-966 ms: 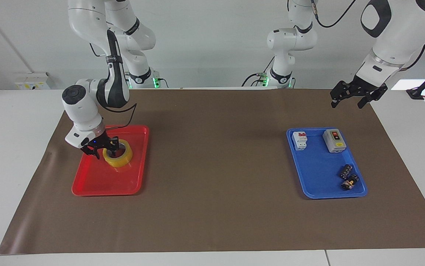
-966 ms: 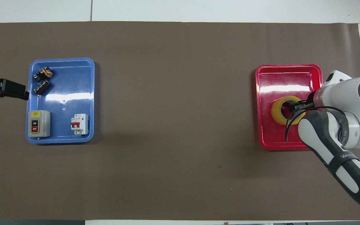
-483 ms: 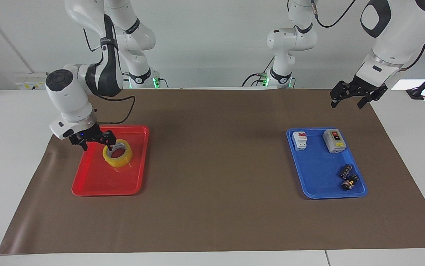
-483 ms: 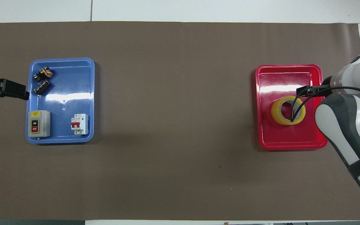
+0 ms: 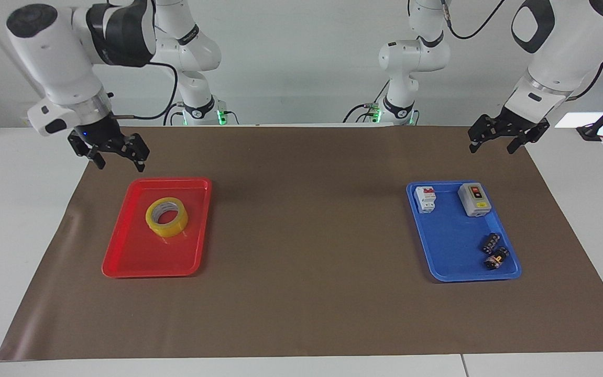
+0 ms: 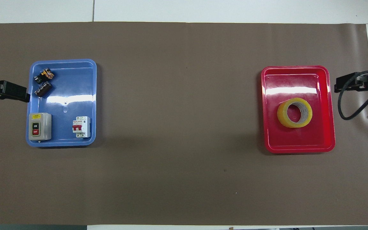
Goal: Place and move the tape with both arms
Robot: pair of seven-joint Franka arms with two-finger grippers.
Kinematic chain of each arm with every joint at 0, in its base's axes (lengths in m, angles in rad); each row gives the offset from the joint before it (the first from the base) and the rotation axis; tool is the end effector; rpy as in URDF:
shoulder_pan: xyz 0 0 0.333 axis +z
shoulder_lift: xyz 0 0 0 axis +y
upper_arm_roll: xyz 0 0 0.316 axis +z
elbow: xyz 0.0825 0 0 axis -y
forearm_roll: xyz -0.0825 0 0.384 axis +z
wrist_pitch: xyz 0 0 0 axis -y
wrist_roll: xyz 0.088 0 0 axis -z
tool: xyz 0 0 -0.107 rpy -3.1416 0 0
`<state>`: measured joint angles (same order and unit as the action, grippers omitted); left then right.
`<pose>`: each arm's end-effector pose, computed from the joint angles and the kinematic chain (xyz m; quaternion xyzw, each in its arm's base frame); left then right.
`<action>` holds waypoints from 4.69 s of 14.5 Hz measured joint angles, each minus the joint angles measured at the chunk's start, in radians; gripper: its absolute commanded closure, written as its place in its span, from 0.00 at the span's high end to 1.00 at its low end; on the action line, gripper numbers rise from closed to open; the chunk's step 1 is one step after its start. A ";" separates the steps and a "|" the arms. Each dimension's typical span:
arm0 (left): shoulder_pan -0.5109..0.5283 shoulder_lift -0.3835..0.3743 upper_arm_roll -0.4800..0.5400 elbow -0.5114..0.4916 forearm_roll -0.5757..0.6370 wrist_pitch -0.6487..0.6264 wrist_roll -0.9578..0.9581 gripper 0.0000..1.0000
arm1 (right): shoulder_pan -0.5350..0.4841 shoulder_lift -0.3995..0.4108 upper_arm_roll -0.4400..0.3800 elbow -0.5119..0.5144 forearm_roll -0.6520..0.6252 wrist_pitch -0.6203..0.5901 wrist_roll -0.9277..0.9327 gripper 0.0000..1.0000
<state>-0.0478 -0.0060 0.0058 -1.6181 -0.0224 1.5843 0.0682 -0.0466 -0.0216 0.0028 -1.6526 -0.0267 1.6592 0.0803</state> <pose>0.5521 -0.0256 0.6067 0.9983 -0.0548 -0.0138 0.0114 0.5543 -0.0269 0.6055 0.9979 -0.0610 0.0143 0.0131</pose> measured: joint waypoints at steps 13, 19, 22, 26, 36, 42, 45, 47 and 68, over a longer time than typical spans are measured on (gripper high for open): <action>0.000 0.000 0.000 0.000 0.000 0.000 0.000 1.00 | 0.000 0.017 0.000 0.031 0.001 -0.069 0.033 1.00; 0.000 -0.001 0.000 0.000 0.000 0.000 0.000 1.00 | 0.001 0.017 0.001 0.044 0.001 -0.116 0.093 1.00; 0.000 -0.001 0.000 0.000 0.000 0.000 0.000 1.00 | 0.042 0.017 -0.025 0.047 0.001 -0.118 0.093 1.00; 0.000 -0.001 0.000 0.000 0.000 0.000 0.000 1.00 | 0.098 0.017 -0.072 0.047 0.001 -0.118 0.093 1.00; 0.000 -0.002 0.000 0.000 0.000 0.000 0.001 1.00 | 0.106 0.016 -0.066 0.110 -0.003 -0.167 0.064 1.00; 0.000 -0.002 0.000 0.000 0.000 0.000 0.003 1.00 | 0.107 0.017 -0.062 0.111 -0.003 -0.167 0.061 1.00; 0.000 -0.003 0.000 0.000 0.000 0.000 0.004 1.00 | 0.107 0.017 -0.058 0.111 -0.003 -0.168 0.059 1.00; 0.000 -0.005 0.000 0.000 0.000 -0.001 0.005 1.00 | 0.107 0.017 -0.058 0.111 -0.003 -0.168 0.053 1.00; 0.000 -0.010 -0.002 0.000 0.000 -0.003 0.006 1.00 | 0.108 0.020 -0.049 0.111 -0.003 -0.149 -0.007 1.00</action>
<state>-0.0481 -0.0158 0.0036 -1.6181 -0.0224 1.5817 0.0744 0.0616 -0.0021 -0.0458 -1.5411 -0.0294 1.5105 0.0735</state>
